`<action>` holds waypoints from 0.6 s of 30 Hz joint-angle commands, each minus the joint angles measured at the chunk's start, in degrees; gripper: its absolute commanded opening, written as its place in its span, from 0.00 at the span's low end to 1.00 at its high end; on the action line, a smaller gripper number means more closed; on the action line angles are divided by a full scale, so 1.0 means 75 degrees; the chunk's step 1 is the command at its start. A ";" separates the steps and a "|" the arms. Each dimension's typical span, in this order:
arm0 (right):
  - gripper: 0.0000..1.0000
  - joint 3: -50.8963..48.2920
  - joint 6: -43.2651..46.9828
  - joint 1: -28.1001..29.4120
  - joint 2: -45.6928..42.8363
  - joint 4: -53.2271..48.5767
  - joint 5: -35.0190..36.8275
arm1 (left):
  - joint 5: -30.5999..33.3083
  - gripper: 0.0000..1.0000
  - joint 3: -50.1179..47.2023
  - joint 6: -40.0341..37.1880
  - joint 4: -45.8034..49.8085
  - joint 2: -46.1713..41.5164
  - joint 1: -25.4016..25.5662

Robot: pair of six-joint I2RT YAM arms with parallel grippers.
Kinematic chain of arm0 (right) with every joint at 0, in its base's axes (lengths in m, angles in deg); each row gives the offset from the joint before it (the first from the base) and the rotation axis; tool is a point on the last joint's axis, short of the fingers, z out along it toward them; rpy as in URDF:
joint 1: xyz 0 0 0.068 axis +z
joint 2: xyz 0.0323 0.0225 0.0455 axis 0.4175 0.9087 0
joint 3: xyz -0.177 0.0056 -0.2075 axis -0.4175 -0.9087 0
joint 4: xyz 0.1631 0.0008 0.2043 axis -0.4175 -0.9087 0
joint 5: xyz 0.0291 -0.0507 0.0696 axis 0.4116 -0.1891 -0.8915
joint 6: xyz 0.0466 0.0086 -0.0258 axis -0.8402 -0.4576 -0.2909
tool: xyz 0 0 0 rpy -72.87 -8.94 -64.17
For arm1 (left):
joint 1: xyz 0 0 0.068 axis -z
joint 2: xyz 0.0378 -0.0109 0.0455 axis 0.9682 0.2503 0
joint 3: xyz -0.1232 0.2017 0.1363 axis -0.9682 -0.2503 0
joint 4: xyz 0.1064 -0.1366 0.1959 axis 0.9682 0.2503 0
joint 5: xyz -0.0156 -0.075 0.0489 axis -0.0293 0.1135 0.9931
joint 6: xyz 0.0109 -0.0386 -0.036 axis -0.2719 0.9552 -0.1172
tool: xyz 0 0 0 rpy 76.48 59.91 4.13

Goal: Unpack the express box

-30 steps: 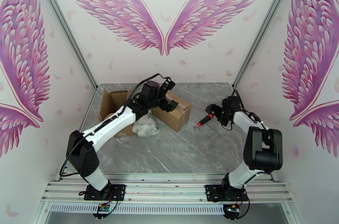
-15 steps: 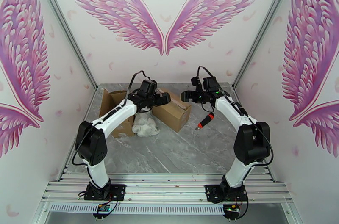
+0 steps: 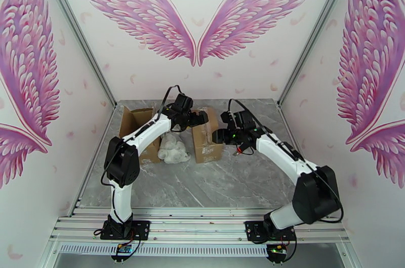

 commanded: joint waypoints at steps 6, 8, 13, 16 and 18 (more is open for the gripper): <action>0.54 -0.0702 -0.1897 0.0690 -0.0184 0.0473 0.2370 | 0.0929 0.98 0.1012 -0.0695 0.1657 0.0160 0.0565; 0.52 -0.0675 -0.2138 0.0819 -0.0036 0.0530 0.2585 | 0.1278 0.98 0.1184 -0.0819 0.1926 0.0160 0.0738; 0.47 -0.0767 -0.2633 0.0997 0.0083 0.0806 0.2792 | 0.1784 0.99 0.1300 -0.0941 0.2354 0.0200 0.1007; 0.44 -0.0904 -0.2845 0.1085 0.0013 0.0981 0.2906 | 0.2349 0.99 0.1363 -0.0946 0.2724 0.0350 0.1093; 0.44 -0.1026 -0.2954 0.1158 -0.0058 0.1160 0.2916 | 0.2581 0.99 0.1417 -0.0922 0.2842 0.0468 0.1116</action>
